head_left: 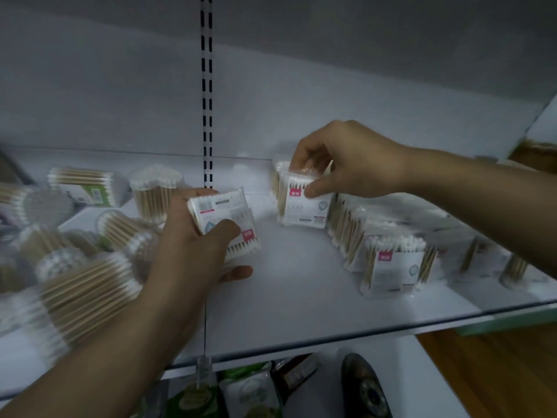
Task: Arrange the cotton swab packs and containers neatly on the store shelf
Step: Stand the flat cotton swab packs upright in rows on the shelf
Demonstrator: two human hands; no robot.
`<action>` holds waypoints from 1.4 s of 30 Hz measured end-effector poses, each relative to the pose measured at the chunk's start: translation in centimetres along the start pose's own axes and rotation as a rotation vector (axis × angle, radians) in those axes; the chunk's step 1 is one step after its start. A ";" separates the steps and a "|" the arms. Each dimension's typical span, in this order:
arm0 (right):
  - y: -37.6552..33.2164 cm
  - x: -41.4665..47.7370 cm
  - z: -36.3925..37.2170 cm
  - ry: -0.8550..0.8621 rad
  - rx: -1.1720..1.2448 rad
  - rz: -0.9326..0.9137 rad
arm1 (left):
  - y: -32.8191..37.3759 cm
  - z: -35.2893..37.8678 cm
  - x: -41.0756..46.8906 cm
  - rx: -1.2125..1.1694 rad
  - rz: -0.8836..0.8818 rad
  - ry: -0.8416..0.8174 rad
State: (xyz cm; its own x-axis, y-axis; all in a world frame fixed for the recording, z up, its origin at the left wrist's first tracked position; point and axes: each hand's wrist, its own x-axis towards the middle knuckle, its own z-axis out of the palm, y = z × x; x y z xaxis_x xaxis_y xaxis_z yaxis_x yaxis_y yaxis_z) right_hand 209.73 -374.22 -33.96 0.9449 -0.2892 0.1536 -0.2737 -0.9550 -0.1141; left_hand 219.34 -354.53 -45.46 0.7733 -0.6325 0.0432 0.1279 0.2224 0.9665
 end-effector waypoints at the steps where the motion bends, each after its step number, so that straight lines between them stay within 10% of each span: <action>1: 0.1 0.1 0.3 -0.013 -0.049 -0.016 | 0.0 0.0 0.0 0.002 -0.003 -0.010; 21: 0.5 0.6 1.7 -0.012 -0.309 -0.066 | 0.2 -0.1 -0.3 -0.103 -0.040 -0.099; 32: -4.9 -2.1 0.9 -0.073 0.549 0.051 | 0.8 0.3 -0.9 -0.091 0.144 -0.074; 42: -0.2 -1.6 -1.4 -0.009 0.353 0.114 | 0.2 -0.4 0.3 -0.016 0.092 0.008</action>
State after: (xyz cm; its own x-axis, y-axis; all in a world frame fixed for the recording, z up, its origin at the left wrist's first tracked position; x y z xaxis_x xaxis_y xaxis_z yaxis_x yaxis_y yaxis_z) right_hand 207.99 -373.65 -32.86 0.9139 -0.3903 0.1117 -0.3001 -0.8349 -0.4614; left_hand 219.86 -354.43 -45.31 0.7874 -0.6026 0.1296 0.0660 0.2915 0.9543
